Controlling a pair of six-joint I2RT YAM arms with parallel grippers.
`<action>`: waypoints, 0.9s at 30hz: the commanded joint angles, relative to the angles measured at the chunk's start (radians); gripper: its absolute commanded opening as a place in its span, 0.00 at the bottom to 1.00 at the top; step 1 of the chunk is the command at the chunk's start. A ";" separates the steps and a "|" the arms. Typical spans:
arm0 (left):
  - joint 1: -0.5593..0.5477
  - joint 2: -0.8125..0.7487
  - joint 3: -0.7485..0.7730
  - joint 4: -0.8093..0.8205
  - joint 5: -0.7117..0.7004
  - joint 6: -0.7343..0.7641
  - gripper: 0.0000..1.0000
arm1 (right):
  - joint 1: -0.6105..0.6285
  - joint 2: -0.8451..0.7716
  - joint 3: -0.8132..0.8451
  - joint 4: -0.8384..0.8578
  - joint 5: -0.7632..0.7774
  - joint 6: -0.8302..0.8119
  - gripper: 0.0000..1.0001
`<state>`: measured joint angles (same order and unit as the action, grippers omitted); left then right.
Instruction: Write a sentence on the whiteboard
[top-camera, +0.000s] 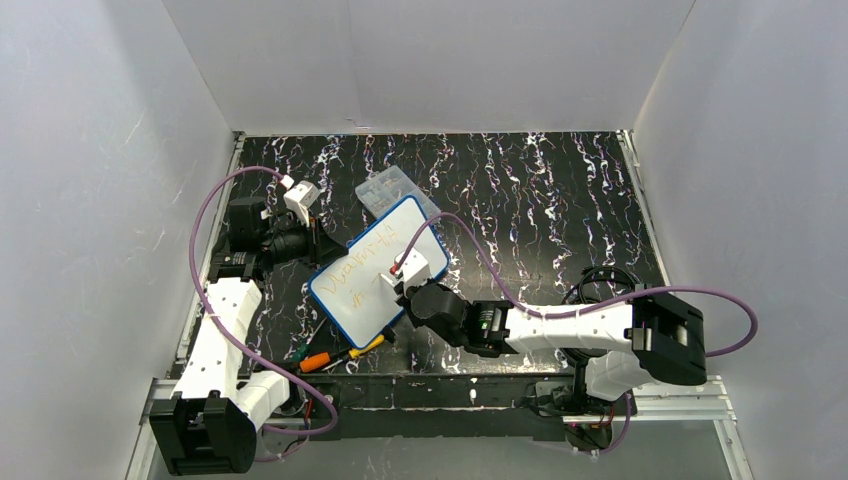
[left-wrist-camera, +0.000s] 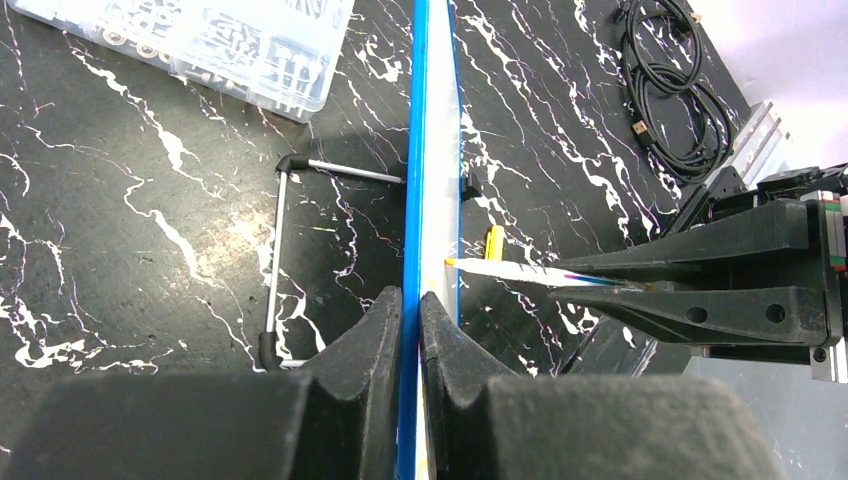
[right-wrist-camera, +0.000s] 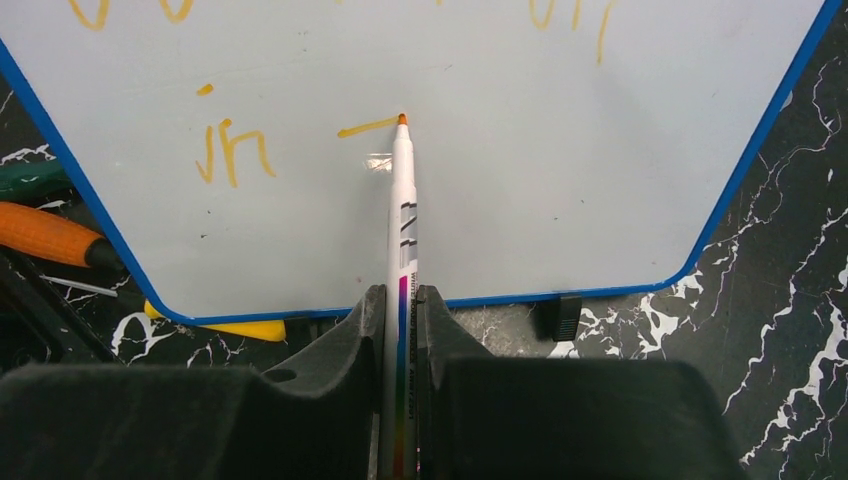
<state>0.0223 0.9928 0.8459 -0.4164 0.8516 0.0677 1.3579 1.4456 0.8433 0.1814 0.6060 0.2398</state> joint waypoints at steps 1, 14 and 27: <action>-0.008 -0.021 -0.005 -0.025 0.047 0.003 0.00 | -0.013 -0.048 0.001 0.045 0.006 -0.008 0.01; -0.008 -0.021 -0.005 -0.025 0.046 0.004 0.00 | -0.013 -0.039 0.024 0.112 -0.059 -0.080 0.01; -0.008 -0.025 -0.005 -0.025 0.046 0.003 0.00 | -0.013 -0.007 0.022 0.027 -0.068 -0.016 0.01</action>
<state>0.0223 0.9909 0.8459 -0.4187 0.8562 0.0677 1.3476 1.4410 0.8436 0.2295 0.5465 0.1871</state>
